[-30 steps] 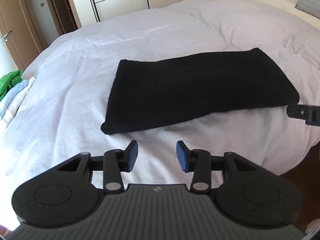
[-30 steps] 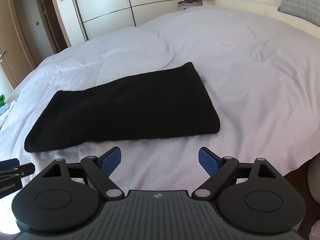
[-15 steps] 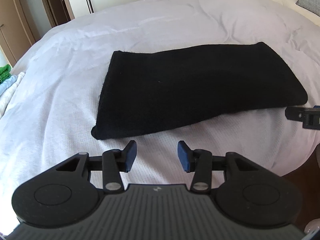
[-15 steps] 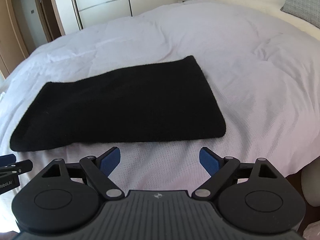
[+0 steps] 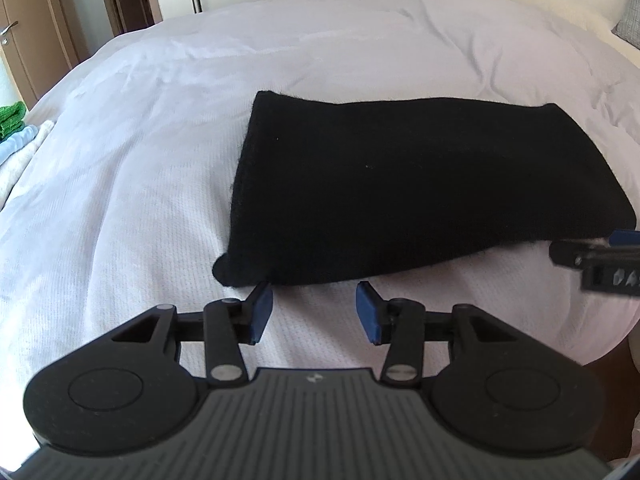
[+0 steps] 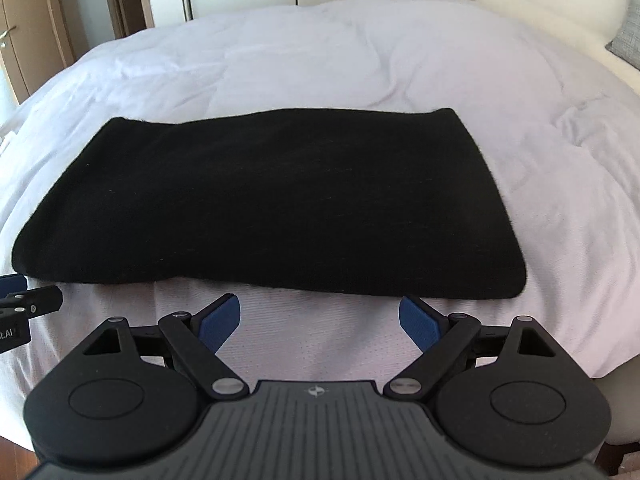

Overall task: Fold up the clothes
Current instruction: 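Grasp the folded cardigan's end with both grippers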

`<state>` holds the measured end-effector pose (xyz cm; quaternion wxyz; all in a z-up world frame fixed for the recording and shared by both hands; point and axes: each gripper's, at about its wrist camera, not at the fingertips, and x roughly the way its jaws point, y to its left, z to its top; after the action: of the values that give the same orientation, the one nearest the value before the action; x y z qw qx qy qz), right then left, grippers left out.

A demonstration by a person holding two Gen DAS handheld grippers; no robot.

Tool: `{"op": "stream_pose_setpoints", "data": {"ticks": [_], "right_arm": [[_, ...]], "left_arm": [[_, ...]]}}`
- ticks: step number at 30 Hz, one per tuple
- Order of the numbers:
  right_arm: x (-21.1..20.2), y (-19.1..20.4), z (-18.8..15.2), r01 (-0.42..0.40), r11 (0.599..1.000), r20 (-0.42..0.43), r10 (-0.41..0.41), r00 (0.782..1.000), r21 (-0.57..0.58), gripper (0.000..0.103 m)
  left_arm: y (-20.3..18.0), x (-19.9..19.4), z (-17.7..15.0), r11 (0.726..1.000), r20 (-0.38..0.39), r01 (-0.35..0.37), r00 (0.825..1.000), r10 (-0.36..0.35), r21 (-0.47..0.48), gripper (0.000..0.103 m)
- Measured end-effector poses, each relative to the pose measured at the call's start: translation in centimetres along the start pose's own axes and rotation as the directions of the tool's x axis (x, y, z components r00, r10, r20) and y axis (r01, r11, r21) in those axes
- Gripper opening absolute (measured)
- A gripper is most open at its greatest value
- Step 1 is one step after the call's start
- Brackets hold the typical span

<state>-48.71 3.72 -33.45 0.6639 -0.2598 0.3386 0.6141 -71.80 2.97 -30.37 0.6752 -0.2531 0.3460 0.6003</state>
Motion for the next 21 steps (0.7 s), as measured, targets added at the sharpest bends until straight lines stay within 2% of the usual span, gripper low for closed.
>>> {"op": "stream_pose_setpoints", "data": {"ticks": [2, 3, 4, 5, 7, 9, 11, 12, 14, 17, 19, 21], "right_arm": [[-0.3, -1.1, -0.2, -0.055, 0.995, 0.034, 0.053, 0.998, 0.079, 0.088], [-0.5, -2.8, -0.4, -0.12, 0.976, 0.061, 0.111, 0.992, 0.18, 0.085], [-0.6, -4.5, -0.7, -0.187, 0.941, 0.093, 0.167, 0.982, 0.282, 0.084], [-0.4, -6.6, -1.3, -0.259, 0.879, 0.134, 0.224, 0.965, 0.4, 0.082], [0.2, -10.8, -3.0, -0.387, 0.699, 0.231, 0.311, 0.922, 0.601, 0.076], [1.3, -14.0, -4.8, -0.436, 0.524, 0.289, 0.341, 0.895, 0.732, 0.073], [2.4, -16.0, -6.2, -0.458, 0.393, 0.326, 0.359, 0.875, 0.797, 0.072], [2.8, -16.5, -6.8, -0.466, 0.348, 0.345, 0.357, 0.868, 0.813, 0.071], [3.5, -17.2, -7.4, -0.476, 0.295, 0.372, 0.346, 0.861, 0.828, 0.069], [4.7, -17.6, -7.4, -0.478, 0.254, 0.386, 0.336, 0.859, 0.841, 0.066], [5.5, -17.6, -7.3, -0.48, 0.235, 0.391, 0.339, 0.856, 0.845, 0.059], [6.2, -17.5, -7.1, -0.482, 0.221, 0.398, 0.336, 0.854, 0.848, 0.044]], "left_arm": [[0.1, 0.0, 0.2, 1.0, 0.01, 0.002, 1.0, -0.002, 0.008, 0.041], [0.2, 0.0, 0.3, 1.0, 0.014, 0.004, 1.0, -0.004, 0.01, 0.041], [0.3, 0.0, 0.5, 1.0, 0.018, 0.007, 1.0, -0.007, 0.011, 0.041], [0.4, 0.1, 0.6, 1.0, 0.02, 0.008, 1.0, -0.008, 0.01, 0.041], [0.6, 0.4, 0.9, 1.0, 0.025, 0.009, 1.0, -0.009, 0.006, 0.042], [0.6, 0.6, 1.3, 1.0, 0.034, 0.013, 0.999, -0.013, 0.007, 0.042], [0.4, 0.8, 1.8, 1.0, 0.047, 0.015, 0.999, -0.015, 0.015, 0.042], [0.3, 1.0, 2.1, 1.0, 0.054, 0.019, 0.998, -0.02, 0.019, 0.042], [0.1, 1.3, 2.6, 0.999, 0.068, 0.028, 0.997, -0.03, 0.027, 0.042], [-0.1, 1.9, 3.3, 0.998, 0.082, 0.062, 0.995, -0.065, 0.029, 0.039], [-0.4, 2.4, 3.7, 0.996, 0.086, 0.08, 0.993, -0.082, 0.033, 0.038], [-0.6, 2.8, 4.0, 0.996, 0.093, 0.081, 0.992, -0.085, 0.044, 0.038]]}}
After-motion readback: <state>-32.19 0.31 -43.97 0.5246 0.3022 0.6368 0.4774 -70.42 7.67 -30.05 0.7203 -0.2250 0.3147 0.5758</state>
